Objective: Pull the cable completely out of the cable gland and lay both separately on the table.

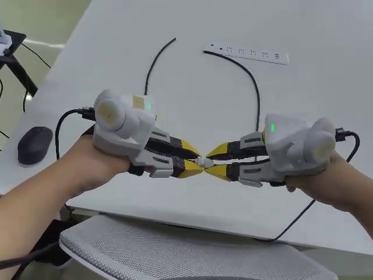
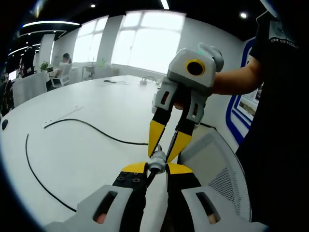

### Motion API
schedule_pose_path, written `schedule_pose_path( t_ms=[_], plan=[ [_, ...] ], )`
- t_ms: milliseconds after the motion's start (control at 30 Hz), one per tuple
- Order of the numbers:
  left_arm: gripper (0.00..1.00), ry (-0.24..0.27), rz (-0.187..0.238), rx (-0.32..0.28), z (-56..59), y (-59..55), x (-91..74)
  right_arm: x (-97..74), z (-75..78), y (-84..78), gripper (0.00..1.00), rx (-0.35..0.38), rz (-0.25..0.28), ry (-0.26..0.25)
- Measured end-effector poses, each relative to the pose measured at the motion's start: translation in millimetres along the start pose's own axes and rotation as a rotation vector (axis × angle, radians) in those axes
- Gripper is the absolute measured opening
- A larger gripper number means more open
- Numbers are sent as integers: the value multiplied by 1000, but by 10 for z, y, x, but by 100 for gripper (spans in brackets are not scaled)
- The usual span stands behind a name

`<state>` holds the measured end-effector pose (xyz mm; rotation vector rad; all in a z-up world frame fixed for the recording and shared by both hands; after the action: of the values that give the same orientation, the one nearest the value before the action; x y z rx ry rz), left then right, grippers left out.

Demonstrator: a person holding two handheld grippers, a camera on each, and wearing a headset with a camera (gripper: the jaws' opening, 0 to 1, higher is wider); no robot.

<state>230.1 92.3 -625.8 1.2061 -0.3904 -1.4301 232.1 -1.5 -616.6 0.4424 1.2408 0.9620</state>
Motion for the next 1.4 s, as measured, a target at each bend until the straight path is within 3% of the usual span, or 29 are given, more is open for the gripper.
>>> schedule_pose_path(
  t_ms=[167,467,1067,1267,1333,1400],
  plan=[
    [15,3,4,-22,15,1,16,2,-49,15,7,-107,-50,-57],
    [15,9,8,-33,35,-3,66,-13,-81,-23,8,-155,-80,-84],
    [15,24,12,-7,18,32,104,-65,-43,-55,9,-49,-53,-83],
    [15,33,13,3,22,38,111,-163,-9,-63,16,72,-26,-146],
    [15,40,18,3,17,47,107,-204,-9,-103,20,136,-45,-170],
    [15,43,21,1,19,56,102,-231,-12,-123,21,154,-42,-186]
  ],
)
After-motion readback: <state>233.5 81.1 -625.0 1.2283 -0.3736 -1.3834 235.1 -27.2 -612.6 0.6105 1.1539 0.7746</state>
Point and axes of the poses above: the centre of the closed fingertips' face, and the gripper's own axes: x roughly forward along the fingers, z roughly to its right, y roughly out of its top, the point moved 6 cm from there along -x, roughly backward along the fingers, and after that the axes turned 11 degrees about -x, right-handed, at the moved point
